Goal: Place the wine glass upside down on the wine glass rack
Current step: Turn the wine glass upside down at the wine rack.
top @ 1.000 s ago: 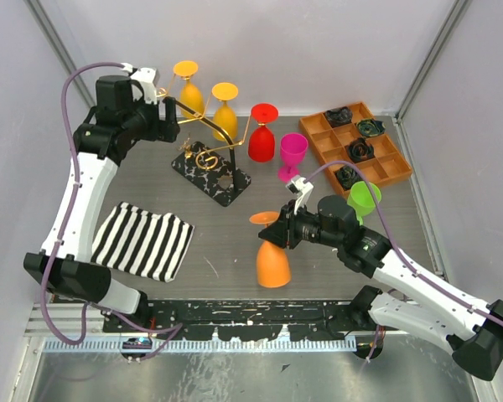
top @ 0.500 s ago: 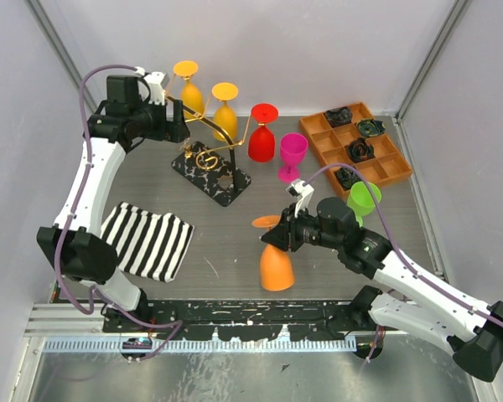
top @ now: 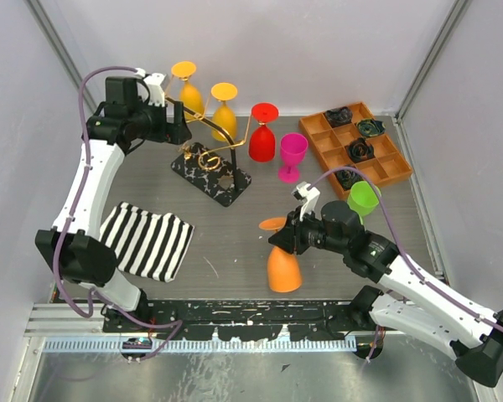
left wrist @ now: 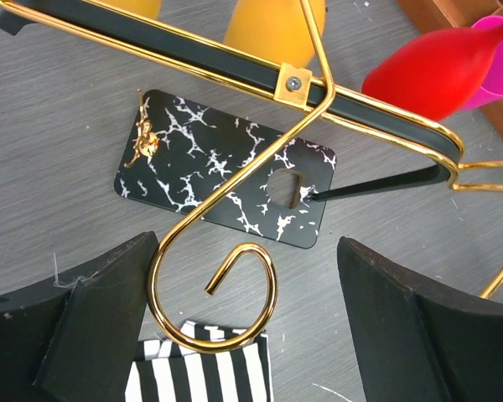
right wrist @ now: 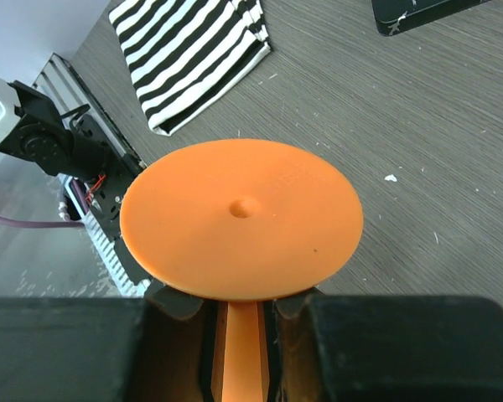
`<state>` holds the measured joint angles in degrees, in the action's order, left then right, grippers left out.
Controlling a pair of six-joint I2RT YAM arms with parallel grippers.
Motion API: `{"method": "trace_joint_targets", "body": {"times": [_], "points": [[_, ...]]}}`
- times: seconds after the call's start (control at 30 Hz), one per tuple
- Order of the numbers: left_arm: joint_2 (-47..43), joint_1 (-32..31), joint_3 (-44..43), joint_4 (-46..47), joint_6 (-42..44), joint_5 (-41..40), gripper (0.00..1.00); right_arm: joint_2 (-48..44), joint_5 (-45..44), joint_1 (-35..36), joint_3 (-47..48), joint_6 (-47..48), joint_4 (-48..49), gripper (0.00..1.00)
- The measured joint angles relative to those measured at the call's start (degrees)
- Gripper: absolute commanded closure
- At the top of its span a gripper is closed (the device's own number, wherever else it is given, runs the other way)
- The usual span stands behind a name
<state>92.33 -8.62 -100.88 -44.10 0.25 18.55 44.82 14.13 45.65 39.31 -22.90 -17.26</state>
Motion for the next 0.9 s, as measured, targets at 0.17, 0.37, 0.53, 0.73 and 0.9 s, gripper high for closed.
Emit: {"method": "trace_joint_targets", "body": {"times": [0.17,0.37,0.53,0.73,0.9], "points": [[-2.2,-1.2,1.9,-0.3,-0.2,-0.1,0.06,-1.0,-0.9,0.0,-0.1,0.3,-1.2,0.99],[-4.9,-4.5,4.0,-1.4,-0.5,-0.5,0.07,-1.1,-1.2,0.0,-0.3,0.3,-1.5,0.99],[-7.2,-8.3,6.7,-1.6,-0.7,-0.6,0.07,-1.1,-1.5,0.0,-0.6,0.4,-1.7,0.99],[-10.0,-11.1,9.7,-1.2,-1.1,-1.5,0.07,-1.1,-1.7,0.0,-0.7,0.5,-1.5,0.99],[-11.2,-13.8,10.6,-1.4,-1.8,-2.5,0.07,-1.1,-1.7,0.0,-1.0,0.5,-0.2,0.99]]}}
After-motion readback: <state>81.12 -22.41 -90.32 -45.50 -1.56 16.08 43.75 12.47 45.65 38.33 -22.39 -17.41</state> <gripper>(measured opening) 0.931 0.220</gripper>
